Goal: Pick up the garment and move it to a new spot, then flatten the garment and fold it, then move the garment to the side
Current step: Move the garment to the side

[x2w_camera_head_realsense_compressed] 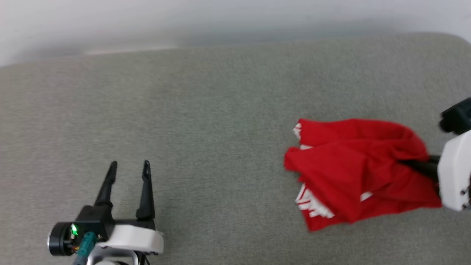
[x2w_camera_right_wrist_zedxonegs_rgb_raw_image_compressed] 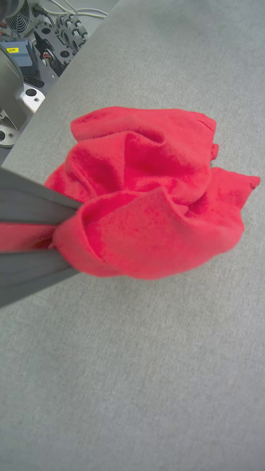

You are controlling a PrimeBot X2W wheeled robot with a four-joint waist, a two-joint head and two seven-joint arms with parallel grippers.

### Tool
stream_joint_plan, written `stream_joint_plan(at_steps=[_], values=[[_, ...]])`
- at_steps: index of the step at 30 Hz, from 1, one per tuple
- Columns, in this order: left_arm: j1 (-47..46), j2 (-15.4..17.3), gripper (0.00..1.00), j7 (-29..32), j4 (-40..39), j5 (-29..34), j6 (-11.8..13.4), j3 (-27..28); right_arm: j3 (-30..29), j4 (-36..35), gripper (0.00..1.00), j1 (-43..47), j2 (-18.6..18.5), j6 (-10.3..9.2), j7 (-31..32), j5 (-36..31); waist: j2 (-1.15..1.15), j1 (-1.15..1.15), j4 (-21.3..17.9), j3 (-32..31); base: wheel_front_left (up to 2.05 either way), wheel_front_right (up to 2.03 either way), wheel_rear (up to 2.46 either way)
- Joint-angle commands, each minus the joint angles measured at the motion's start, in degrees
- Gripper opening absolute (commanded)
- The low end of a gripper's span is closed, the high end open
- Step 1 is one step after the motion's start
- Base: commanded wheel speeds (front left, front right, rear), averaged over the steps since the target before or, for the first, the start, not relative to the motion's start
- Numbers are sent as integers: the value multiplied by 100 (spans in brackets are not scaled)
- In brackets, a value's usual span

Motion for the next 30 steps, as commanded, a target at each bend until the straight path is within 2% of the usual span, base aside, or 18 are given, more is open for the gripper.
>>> stream_joint_plan(at_steps=[1, 7, 13, 19, 24, 25, 26, 30], values=[[-114, 1, 100, -13, -37, 48, -16, 48, -78, 78, 0, -148, -48, -2, -25, -53, 0, 0, -308, 333, 0, 0, 0], [-444, 19, 100, -13, -103, 185, -195, 181, -528, 900, 0, -408, -409, -2, -83, -546, 0, 0, -474, 833, 0, 0, 0], [-638, 34, 100, -13, -256, 301, -290, 228, -1128, 1988, 0, -724, -516, -3, -171, -1283, 0, 0, -449, 1247, 0, 0, 0], [-821, 63, 100, -13, -351, 340, -382, 229, -1742, 2873, 0, -1109, -353, -3, -319, -2020, 0, 0, -363, 1580, 0, 0, 0], [-909, 62, 100, -13, -378, 345, -421, 224, -2169, 3391, 0, -1374, -12, -3, -560, -2399, 0, 0, -308, 1676, 0, 0, 0], [-920, 59, 100, -13, -376, 346, -422, 228, -2213, 3459, 9, -1403, 28, -3, -615, -2507, 0, 0, -303, 1665, 0, 0, 0], [-879, 52, 100, -13, -321, 327, -418, 231, -2327, 3628, 100, -1405, 215, -2, -750, -2700, 0, 0, -292, 1543, 0, 0, 0], [-718, 35, 100, -13, -250, 293, -368, 227, -2494, 3598, 100, -1379, 208, -3, -1208, -3041, 0, 0, -289, 1248, 0, 0, 0]])
